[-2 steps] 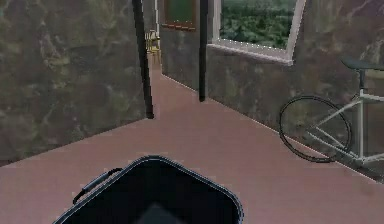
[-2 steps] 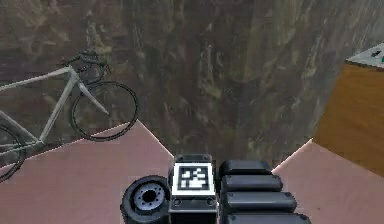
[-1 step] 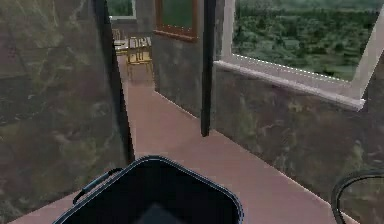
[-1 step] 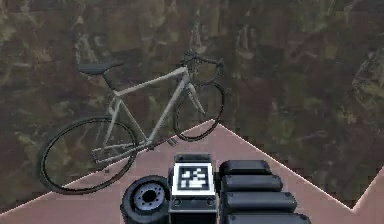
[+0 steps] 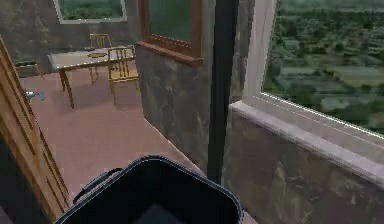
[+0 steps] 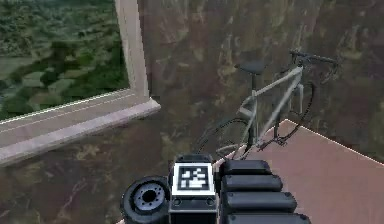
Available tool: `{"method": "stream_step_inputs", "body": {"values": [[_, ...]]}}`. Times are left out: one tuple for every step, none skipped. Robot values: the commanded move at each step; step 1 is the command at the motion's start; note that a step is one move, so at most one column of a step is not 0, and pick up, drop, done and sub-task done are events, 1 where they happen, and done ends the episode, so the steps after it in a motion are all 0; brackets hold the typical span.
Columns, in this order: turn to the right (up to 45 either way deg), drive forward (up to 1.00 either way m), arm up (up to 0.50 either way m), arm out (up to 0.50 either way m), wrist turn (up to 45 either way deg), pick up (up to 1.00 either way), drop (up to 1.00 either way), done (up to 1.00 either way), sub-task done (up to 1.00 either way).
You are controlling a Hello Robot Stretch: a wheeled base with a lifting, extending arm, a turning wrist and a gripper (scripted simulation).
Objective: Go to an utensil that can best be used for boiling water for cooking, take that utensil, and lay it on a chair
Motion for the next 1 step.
{"method": "stream_step_inputs", "body": {"values": [[0.0, 0.75, 0.00, 0.00, 0.0, 0.00, 0.00, 0.00, 0.00]]}}
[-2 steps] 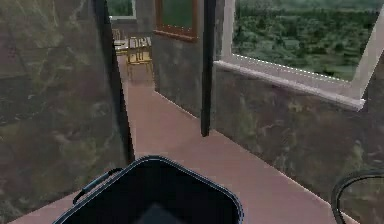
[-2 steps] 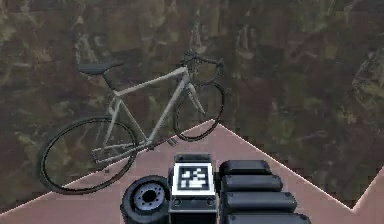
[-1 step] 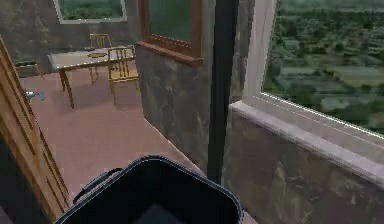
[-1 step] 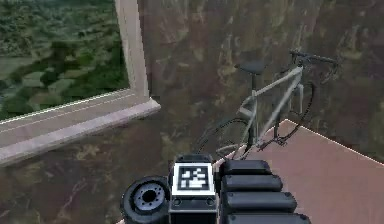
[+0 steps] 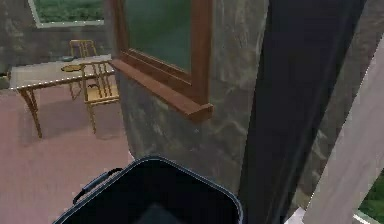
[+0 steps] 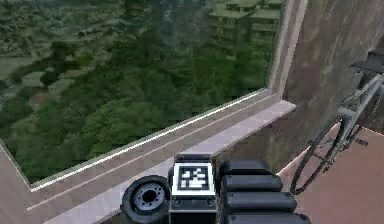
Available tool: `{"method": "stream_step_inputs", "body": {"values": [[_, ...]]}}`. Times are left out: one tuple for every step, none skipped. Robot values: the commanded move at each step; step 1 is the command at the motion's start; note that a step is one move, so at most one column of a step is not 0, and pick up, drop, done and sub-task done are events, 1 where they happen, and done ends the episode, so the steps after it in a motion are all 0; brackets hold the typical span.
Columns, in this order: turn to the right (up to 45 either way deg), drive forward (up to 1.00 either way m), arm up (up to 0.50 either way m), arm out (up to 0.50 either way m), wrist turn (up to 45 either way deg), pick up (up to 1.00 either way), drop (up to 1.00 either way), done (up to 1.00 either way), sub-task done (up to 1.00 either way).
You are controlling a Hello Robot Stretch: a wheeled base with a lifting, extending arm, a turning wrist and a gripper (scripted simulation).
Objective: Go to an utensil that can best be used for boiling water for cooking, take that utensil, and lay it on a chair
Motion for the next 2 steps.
{"method": "stream_step_inputs", "body": {"values": [[-45.0, 0.00, 0.00, 0.00, 0.0, 0.00, 0.00, 0.00, 0.00], [-3.0, 0.00, 0.00, 0.00, 0.0, 0.00, 0.00, 0.00, 0.00]]}}
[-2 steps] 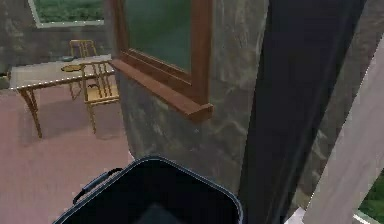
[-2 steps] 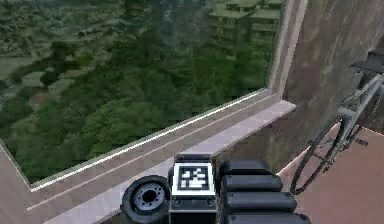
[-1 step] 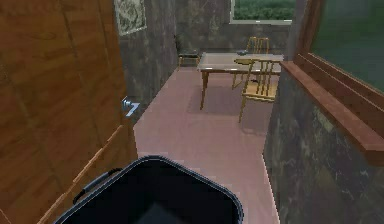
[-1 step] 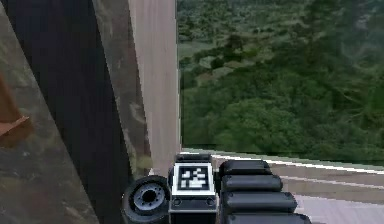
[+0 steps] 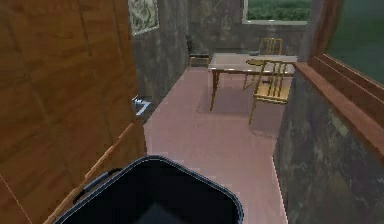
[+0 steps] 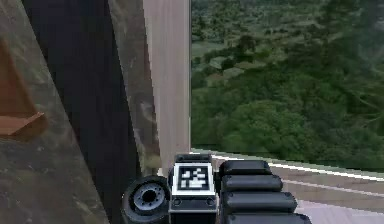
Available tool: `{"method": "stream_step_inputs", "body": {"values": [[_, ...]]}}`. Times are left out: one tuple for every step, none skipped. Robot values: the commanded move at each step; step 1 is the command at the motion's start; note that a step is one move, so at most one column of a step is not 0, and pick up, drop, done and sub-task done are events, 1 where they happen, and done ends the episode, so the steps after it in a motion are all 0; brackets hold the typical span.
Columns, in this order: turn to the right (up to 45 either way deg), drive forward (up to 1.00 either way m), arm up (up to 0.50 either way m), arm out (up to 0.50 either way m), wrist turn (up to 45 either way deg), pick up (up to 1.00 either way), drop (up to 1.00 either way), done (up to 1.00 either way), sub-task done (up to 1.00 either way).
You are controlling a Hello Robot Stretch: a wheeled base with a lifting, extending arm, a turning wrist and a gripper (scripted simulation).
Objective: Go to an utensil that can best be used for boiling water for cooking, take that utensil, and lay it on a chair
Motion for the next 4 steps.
{"method": "stream_step_inputs", "body": {"values": [[0.0, 0.75, 0.00, 0.00, 0.0, 0.00, 0.00, 0.00, 0.00], [9.0, 0.00, 0.00, 0.00, 0.0, 0.00, 0.00, 0.00, 0.00], [0.0, 0.50, 0.00, 0.00, 0.0, 0.00, 0.00, 0.00, 0.00], [-15.0, 0.00, 0.00, 0.00, 0.0, 0.00, 0.00, 0.00, 0.00]]}}
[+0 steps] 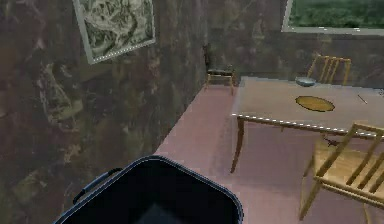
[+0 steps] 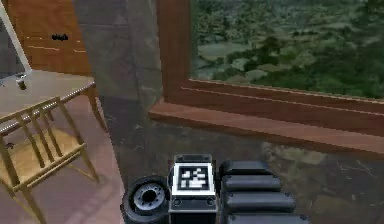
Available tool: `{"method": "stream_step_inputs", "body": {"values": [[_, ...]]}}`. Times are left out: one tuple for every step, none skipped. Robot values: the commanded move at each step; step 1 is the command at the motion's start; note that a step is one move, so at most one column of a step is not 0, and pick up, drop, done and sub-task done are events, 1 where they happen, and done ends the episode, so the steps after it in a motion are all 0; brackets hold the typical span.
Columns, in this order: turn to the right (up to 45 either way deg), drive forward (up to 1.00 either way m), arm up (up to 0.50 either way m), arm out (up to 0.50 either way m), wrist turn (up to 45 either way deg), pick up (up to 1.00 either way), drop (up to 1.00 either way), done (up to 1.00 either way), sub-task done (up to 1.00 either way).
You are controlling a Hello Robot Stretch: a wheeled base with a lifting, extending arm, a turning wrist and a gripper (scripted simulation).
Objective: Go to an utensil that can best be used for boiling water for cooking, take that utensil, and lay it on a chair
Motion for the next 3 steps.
{"method": "stream_step_inputs", "body": {"values": [[0.0, 1.00, 0.00, 0.00, 0.0, 0.00, 0.00, 0.00, 0.00], [-3.0, 0.00, 0.00, 0.00, 0.0, 0.00, 0.00, 0.00, 0.00], [0.0, 0.40, 0.00, 0.00, 0.0, 0.00, 0.00, 0.00, 0.00]]}}
